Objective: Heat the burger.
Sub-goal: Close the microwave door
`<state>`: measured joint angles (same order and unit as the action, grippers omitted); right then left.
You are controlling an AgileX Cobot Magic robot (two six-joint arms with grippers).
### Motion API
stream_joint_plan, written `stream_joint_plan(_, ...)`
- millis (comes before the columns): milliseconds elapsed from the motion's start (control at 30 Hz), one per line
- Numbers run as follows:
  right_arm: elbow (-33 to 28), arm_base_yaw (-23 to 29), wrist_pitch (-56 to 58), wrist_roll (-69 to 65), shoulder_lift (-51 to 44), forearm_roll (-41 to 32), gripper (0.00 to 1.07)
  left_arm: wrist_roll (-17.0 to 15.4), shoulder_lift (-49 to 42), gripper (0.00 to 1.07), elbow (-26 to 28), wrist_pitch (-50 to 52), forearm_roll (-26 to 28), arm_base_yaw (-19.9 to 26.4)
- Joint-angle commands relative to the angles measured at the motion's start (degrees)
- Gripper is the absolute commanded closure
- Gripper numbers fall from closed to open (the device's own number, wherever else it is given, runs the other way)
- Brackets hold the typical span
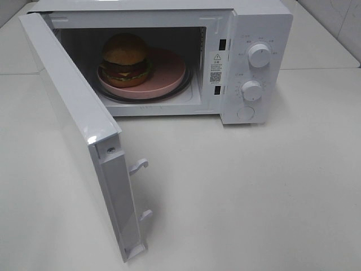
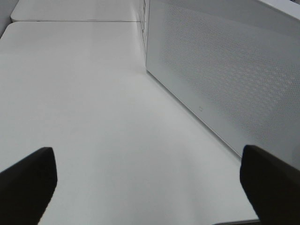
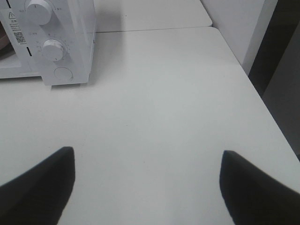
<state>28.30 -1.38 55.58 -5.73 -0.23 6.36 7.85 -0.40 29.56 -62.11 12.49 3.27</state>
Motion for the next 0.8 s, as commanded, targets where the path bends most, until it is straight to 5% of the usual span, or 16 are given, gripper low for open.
stream_joint_plan(33,-0.1,-0.4,-0.4,0.4,-2.0,0.1,0.31,0.0,-0.6,0.09,0.0,0.8,0.2,0.0)
stream_joint_plan(633,-0.1,-0.4,-0.4,0.4,-2.0,0.1,0.31,-1.8,-0.6,0.1,1.7,7.5,-0.1,0.0)
stream_joint_plan(800,-0.1,-0.4,-0.4,0.4,-2.0,0.1,0.31,-1.8,2.8,0.26,1.6,16.0,-3.6,0.0)
